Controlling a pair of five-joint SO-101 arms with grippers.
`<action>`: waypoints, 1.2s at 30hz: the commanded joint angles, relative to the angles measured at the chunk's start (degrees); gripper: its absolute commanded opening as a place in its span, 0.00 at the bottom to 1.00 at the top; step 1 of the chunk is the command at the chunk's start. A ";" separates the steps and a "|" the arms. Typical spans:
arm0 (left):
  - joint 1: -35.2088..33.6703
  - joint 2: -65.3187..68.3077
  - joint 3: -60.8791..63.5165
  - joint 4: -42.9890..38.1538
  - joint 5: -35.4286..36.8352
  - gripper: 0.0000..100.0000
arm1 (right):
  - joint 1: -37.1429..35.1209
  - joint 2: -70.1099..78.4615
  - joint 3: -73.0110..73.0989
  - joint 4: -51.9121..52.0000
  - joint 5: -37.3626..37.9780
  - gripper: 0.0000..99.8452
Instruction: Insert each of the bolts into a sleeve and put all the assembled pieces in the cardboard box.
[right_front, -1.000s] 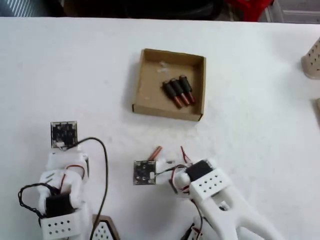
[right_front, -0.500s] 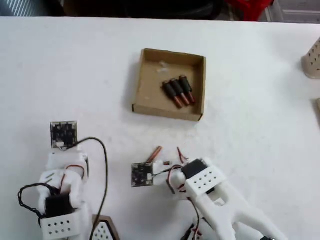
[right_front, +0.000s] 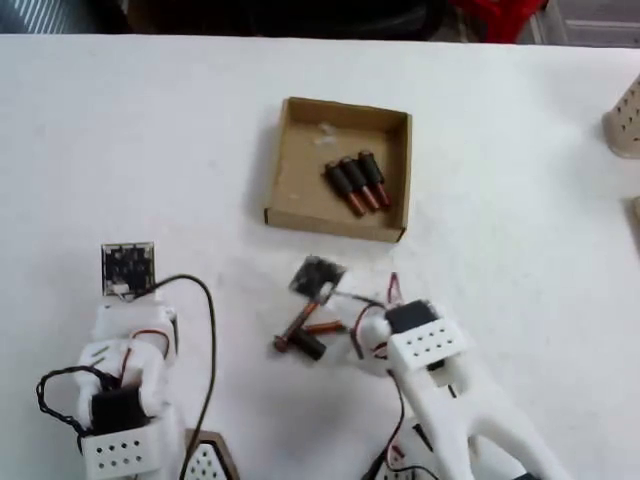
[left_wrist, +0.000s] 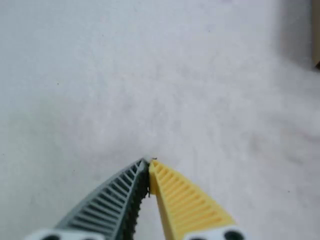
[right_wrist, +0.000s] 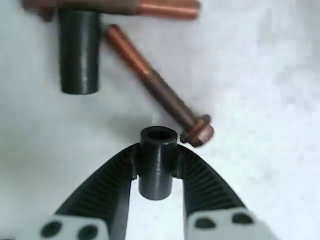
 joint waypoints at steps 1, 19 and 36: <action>-0.31 -0.31 0.00 0.35 -0.62 0.02 | 7.78 -0.92 -3.78 -0.22 -4.84 0.02; 0.57 -0.22 -2.29 0.26 -0.44 0.02 | 43.30 -0.48 -8.97 3.91 -21.80 0.02; 11.30 48.92 -36.31 0.97 -0.09 0.02 | 43.74 -0.40 -5.89 0.57 -21.54 0.02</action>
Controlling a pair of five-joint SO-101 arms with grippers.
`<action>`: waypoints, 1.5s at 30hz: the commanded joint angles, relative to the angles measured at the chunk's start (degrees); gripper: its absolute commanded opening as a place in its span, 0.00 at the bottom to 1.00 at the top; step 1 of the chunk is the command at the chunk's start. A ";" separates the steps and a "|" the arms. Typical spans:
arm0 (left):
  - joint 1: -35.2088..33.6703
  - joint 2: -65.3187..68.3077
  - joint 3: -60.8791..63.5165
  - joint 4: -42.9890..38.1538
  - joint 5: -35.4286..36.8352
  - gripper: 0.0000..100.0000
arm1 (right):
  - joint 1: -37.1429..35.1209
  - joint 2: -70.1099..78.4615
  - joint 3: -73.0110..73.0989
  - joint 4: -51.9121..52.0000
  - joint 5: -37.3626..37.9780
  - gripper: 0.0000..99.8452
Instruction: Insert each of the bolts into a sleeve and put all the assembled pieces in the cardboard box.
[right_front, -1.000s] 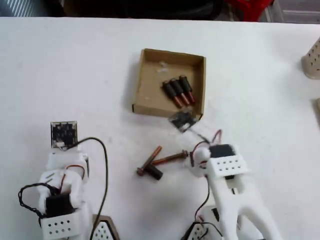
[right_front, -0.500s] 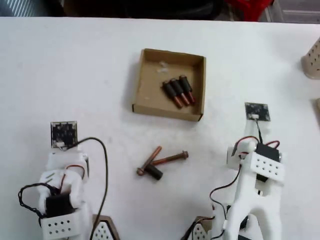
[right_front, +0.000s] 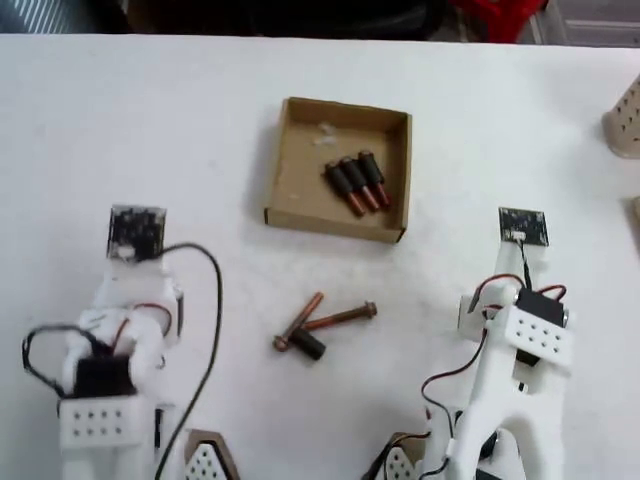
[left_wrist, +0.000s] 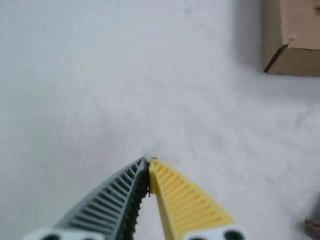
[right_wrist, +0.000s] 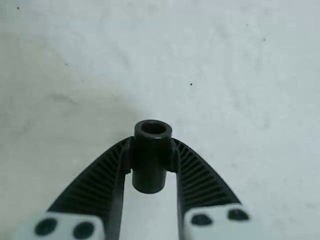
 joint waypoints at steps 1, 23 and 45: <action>5.93 24.57 -16.00 2.11 -0.09 0.02 | 0.57 -0.40 0.79 -2.77 -0.26 0.02; 49.10 62.20 -49.58 12.48 -16.09 0.02 | 10.77 -0.40 3.69 -6.37 1.67 0.02; 51.47 82.24 -53.19 0.35 -24.79 0.18 | 10.59 -0.57 4.31 -6.46 3.96 0.02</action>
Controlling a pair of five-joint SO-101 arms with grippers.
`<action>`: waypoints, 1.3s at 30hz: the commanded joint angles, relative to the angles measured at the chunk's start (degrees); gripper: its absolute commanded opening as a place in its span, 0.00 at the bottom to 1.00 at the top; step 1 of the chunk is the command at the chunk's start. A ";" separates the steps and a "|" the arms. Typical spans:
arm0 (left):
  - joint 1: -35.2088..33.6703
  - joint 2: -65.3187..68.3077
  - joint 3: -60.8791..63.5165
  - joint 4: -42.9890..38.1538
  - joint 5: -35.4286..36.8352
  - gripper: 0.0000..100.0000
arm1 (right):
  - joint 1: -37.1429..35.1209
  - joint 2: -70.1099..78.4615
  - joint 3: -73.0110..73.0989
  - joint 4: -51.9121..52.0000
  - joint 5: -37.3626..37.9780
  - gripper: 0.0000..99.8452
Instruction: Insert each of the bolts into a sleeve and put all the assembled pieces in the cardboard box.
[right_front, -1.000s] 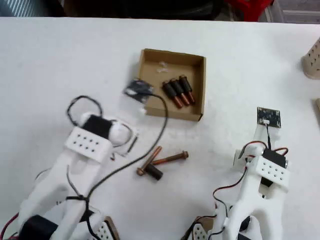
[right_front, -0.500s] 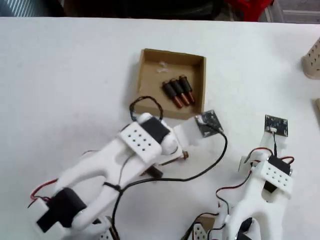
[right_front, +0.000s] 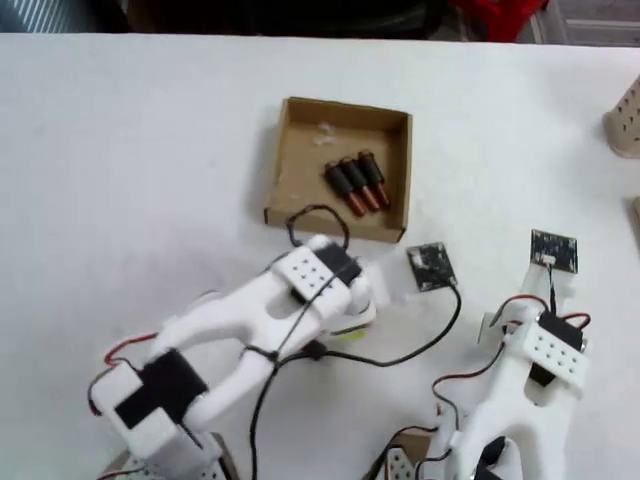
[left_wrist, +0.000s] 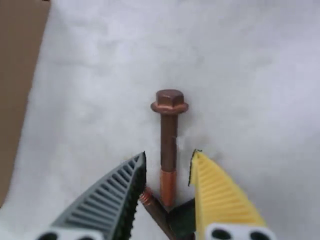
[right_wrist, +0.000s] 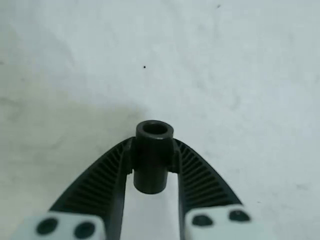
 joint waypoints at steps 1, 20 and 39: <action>0.31 2.42 -4.48 -2.55 -1.14 0.18 | 0.48 -0.57 -0.44 -1.01 0.79 0.02; -0.48 19.47 -23.47 4.31 5.54 0.18 | 0.40 -0.92 0.35 -0.92 3.60 0.02; -0.04 21.05 -24.70 5.71 5.89 0.02 | 0.40 -0.84 1.23 -2.95 3.60 0.02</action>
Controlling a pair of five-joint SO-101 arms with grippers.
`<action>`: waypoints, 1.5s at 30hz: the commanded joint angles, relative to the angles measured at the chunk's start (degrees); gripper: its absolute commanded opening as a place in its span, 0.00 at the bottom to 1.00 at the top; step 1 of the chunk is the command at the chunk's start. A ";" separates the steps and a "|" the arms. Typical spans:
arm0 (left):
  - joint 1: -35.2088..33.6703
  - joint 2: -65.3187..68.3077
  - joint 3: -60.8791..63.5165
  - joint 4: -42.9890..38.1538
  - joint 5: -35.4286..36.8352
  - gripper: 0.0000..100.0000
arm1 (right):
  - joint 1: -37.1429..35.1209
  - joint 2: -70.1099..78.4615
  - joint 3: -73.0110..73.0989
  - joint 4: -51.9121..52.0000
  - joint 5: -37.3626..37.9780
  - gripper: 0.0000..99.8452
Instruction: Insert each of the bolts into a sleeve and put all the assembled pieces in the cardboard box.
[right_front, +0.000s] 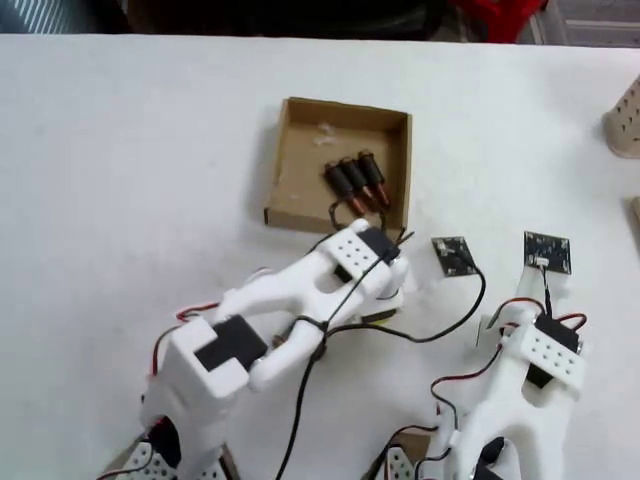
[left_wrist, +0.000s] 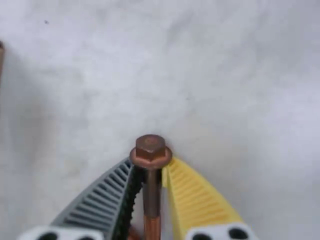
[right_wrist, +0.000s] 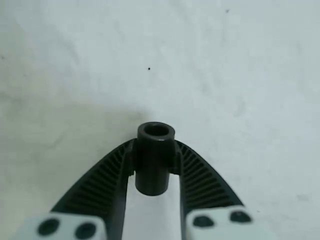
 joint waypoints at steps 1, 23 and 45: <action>-1.27 -0.75 -2.37 0.18 1.85 0.02 | 0.40 -0.84 -0.35 -0.84 0.35 0.02; -21.05 -29.14 11.52 -3.43 29.80 0.02 | -4.44 -0.84 -0.18 -0.31 -0.09 0.02; -59.65 -54.99 49.05 -21.19 29.45 0.02 | -38.20 -0.92 -0.79 -1.89 -0.18 0.02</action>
